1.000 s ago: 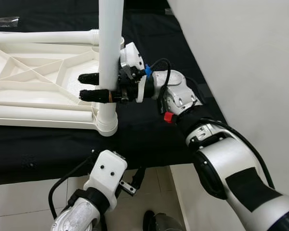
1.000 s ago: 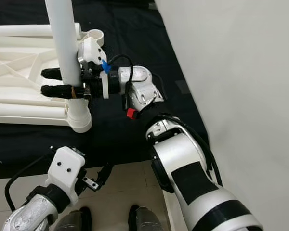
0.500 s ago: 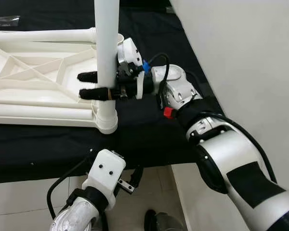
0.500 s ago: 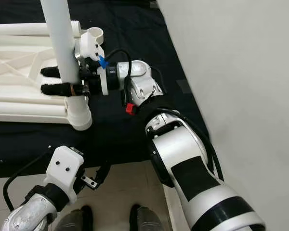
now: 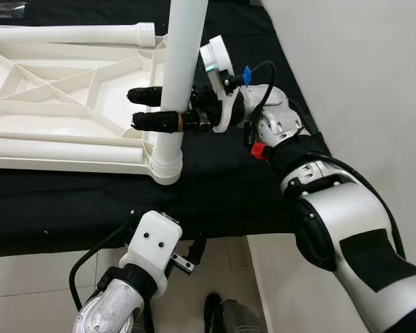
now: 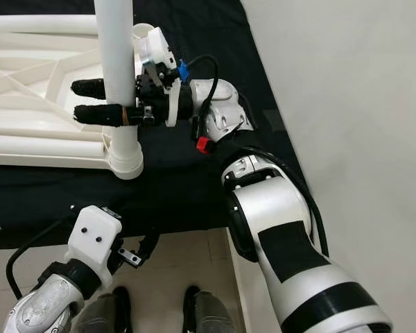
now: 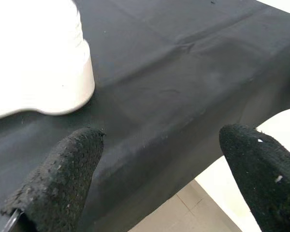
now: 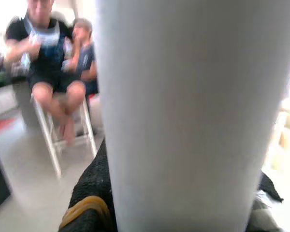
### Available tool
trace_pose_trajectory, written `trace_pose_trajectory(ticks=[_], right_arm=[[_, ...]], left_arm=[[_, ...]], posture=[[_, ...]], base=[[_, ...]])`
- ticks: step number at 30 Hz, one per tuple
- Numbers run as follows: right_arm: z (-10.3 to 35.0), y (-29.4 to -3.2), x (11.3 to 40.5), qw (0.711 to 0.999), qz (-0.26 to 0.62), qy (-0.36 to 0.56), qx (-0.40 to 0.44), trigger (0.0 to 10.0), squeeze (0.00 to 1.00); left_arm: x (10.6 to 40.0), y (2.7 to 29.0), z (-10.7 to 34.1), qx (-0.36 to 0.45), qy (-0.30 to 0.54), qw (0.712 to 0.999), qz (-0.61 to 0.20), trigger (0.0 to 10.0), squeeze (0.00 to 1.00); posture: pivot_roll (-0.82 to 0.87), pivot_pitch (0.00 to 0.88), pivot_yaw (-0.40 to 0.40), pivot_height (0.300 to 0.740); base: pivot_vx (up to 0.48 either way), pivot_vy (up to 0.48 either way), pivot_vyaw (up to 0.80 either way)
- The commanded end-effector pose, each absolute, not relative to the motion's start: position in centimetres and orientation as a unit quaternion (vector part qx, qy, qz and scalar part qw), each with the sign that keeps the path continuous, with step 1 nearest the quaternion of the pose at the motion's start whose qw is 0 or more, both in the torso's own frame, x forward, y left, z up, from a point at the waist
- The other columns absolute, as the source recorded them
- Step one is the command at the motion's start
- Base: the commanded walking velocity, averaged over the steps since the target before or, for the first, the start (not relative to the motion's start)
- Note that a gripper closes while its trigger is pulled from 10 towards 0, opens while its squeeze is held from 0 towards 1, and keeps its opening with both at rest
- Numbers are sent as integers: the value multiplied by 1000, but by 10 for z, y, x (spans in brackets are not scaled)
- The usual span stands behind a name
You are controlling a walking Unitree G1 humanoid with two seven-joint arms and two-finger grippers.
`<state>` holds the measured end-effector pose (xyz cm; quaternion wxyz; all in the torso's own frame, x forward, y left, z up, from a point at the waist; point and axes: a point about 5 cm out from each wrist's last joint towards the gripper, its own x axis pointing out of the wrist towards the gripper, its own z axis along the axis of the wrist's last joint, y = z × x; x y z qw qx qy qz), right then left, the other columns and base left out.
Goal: Building children table
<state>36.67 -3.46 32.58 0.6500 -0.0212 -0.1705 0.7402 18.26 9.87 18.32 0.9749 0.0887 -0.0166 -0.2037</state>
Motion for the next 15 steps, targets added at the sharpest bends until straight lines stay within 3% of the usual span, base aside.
trace_pose_trajectory(ticks=[1, 5, 6, 8, 12, 15], right_arm=[[356, -38, 365, 637, 733, -228, 74, 10000, 0], [358, -45, 367, 624, 729, -231, 160, 10000, 0], [351, -48, 371, 632, 715, -219, 203, 10000, 0], [348, -47, 372, 635, 712, -214, 208, 10000, 0], [331, -40, 370, 639, 730, -185, 158, 10000, 0], [319, -31, 367, 647, 742, -163, 67, 10000, 0]], left_arm=[[182, 99, 176, 89, 1, 975, -203, 10000, 0], [182, 99, 175, 88, 2, 975, -202, 10000, 0], [182, 99, 175, 88, 2, 975, -203, 10000, 0], [182, 98, 174, 87, 2, 975, -202, 10000, 0], [182, 98, 174, 88, 2, 975, -202, 10000, 0], [181, 98, 173, 88, 3, 975, -203, 10000, 0]], posture=[[125, 280, -153, 740], [125, 280, -153, 740], [124, 278, -155, 740], [127, 274, -154, 740], [127, 274, -154, 740], [135, 264, -154, 740]], base=[[0, 0, 0], [0, 0, 0], [0, 0, 0], [0, 0, 0], [0, 0, 0], [0, 0, 0]])
